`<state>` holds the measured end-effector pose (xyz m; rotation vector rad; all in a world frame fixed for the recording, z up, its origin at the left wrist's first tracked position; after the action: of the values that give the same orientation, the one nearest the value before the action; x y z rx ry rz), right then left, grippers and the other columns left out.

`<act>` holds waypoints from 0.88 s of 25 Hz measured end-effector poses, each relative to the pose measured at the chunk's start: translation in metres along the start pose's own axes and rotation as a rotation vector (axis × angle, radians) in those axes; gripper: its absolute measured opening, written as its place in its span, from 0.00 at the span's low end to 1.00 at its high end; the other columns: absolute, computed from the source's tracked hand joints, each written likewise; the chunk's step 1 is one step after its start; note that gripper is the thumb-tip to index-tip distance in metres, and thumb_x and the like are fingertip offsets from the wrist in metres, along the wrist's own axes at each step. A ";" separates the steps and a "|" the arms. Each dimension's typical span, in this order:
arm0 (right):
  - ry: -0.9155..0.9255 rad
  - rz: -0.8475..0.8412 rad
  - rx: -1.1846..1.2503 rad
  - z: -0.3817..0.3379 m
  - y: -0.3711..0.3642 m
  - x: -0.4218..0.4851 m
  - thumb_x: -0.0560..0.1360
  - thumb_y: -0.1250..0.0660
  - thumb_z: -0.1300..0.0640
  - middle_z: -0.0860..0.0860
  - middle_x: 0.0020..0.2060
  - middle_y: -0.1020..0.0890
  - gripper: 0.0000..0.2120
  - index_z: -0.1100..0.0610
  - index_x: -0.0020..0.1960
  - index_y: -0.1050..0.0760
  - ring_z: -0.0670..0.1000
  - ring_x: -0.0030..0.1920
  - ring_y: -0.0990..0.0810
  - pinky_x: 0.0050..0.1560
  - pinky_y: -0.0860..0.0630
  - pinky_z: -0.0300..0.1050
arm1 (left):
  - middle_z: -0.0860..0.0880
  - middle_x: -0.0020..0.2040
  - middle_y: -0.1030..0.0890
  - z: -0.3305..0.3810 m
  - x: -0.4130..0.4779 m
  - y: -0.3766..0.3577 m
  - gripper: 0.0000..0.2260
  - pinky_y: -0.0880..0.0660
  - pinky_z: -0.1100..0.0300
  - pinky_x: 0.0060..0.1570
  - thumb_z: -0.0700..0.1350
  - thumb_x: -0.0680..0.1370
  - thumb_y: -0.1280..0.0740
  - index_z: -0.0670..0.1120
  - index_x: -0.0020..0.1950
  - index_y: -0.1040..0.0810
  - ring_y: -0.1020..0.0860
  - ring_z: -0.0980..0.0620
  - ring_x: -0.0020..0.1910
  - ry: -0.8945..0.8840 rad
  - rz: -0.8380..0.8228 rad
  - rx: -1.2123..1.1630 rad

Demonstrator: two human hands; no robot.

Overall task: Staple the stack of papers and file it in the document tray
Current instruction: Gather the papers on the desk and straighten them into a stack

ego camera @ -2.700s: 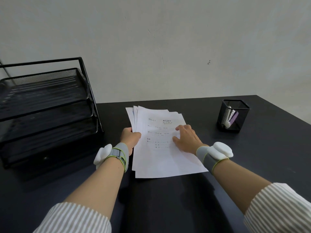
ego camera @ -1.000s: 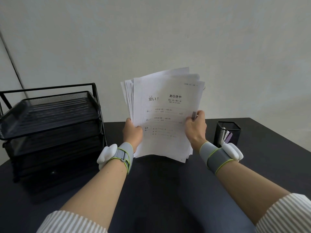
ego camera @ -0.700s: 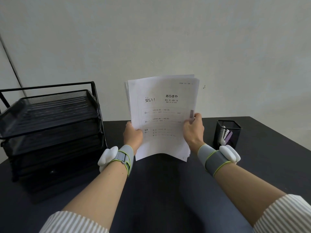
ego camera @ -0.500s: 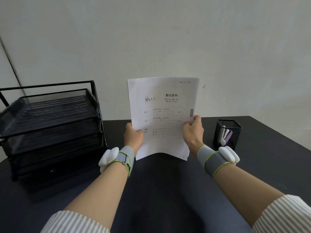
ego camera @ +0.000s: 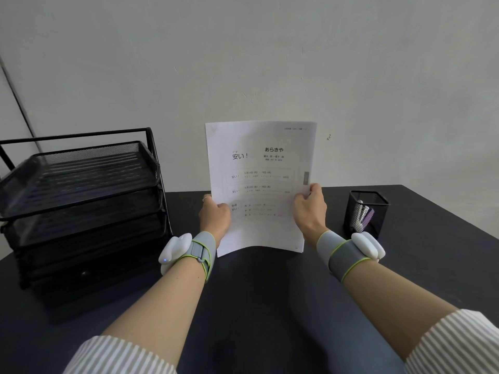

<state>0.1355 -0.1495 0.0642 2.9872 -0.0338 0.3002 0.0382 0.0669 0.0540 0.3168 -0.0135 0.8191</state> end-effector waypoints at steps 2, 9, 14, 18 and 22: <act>-0.019 -0.008 0.000 0.005 0.000 -0.001 0.77 0.47 0.63 0.51 0.47 0.24 0.10 0.55 0.56 0.34 0.48 0.38 0.26 0.30 0.31 0.38 | 0.40 0.60 0.25 -0.005 -0.001 0.000 0.13 0.33 0.57 0.45 0.37 0.77 0.46 0.40 0.60 0.33 0.28 0.44 0.48 0.013 0.000 0.011; -0.041 -0.037 -0.018 0.008 -0.001 -0.003 0.76 0.46 0.63 0.51 0.47 0.24 0.15 0.56 0.62 0.34 0.53 0.43 0.24 0.41 0.29 0.44 | 0.41 0.61 0.25 -0.010 -0.005 -0.002 0.15 0.31 0.57 0.47 0.38 0.77 0.44 0.42 0.63 0.35 0.27 0.45 0.50 0.031 -0.023 -0.012; 0.007 -0.014 -0.029 -0.010 0.003 0.007 0.75 0.45 0.63 0.46 0.38 0.26 0.15 0.56 0.61 0.34 0.45 0.34 0.27 0.28 0.34 0.39 | 0.43 0.59 0.23 0.027 0.004 0.011 0.16 0.30 0.58 0.47 0.37 0.76 0.44 0.43 0.64 0.35 0.26 0.47 0.49 -0.085 0.088 -0.094; 0.027 -0.011 -0.035 -0.013 0.004 0.008 0.76 0.46 0.63 0.45 0.38 0.27 0.14 0.56 0.60 0.33 0.45 0.35 0.27 0.29 0.33 0.39 | 0.42 0.58 0.23 0.045 0.006 0.013 0.17 0.28 0.56 0.48 0.38 0.76 0.45 0.43 0.65 0.35 0.25 0.45 0.50 -0.139 0.118 -0.099; 0.008 -0.021 -0.034 -0.003 0.001 0.005 0.76 0.46 0.63 0.45 0.39 0.26 0.14 0.55 0.60 0.34 0.47 0.37 0.26 0.34 0.31 0.41 | 0.40 0.60 0.24 0.031 0.002 0.007 0.16 0.26 0.52 0.53 0.38 0.77 0.45 0.40 0.65 0.35 0.25 0.41 0.56 -0.096 0.107 -0.053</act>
<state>0.1396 -0.1507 0.0679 2.9501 -0.0061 0.3054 0.0380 0.0639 0.0856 0.3074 -0.1428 0.9069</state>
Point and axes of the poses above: each hand's wrist, its own x-axis towards the middle knuckle, its own y-axis out of the back of the hand, z = x × y, the point moved 8 cm from there along x, towards the middle knuckle
